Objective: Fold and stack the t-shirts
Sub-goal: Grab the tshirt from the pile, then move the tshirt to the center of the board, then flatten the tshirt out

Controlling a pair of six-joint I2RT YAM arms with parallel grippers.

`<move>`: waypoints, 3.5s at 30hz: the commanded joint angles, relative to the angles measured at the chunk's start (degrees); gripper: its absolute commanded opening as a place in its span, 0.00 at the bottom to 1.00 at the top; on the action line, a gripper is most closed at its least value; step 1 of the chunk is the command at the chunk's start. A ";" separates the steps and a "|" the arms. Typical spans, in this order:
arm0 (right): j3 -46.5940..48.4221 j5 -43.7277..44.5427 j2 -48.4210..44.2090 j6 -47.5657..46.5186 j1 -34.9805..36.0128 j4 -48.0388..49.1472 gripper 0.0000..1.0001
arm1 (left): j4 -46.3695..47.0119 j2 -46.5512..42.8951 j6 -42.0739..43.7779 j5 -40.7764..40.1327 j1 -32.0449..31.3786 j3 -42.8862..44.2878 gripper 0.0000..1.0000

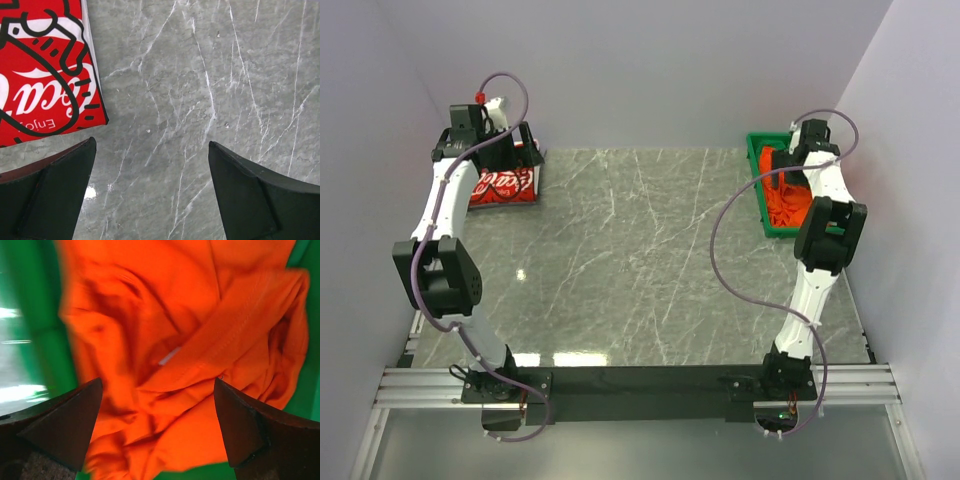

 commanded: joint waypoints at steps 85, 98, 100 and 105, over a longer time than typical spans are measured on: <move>-34.84 -34.05 -28.02 10.05 30.40 1.38 0.51 | 13.70 14.69 3.36 22.81 -17.15 -10.26 0.60; -26.73 -33.53 -13.94 13.75 34.35 2.96 0.57 | 19.15 26.39 -10.00 27.48 -18.73 -8.41 0.51; -25.50 -32.48 -12.19 13.22 34.53 2.70 0.56 | 19.77 27.44 -11.06 26.78 -19.25 -7.45 0.49; -21.29 -30.01 -10.16 10.59 33.66 0.51 0.22 | 20.39 31.05 -14.75 26.51 -19.08 -4.63 0.26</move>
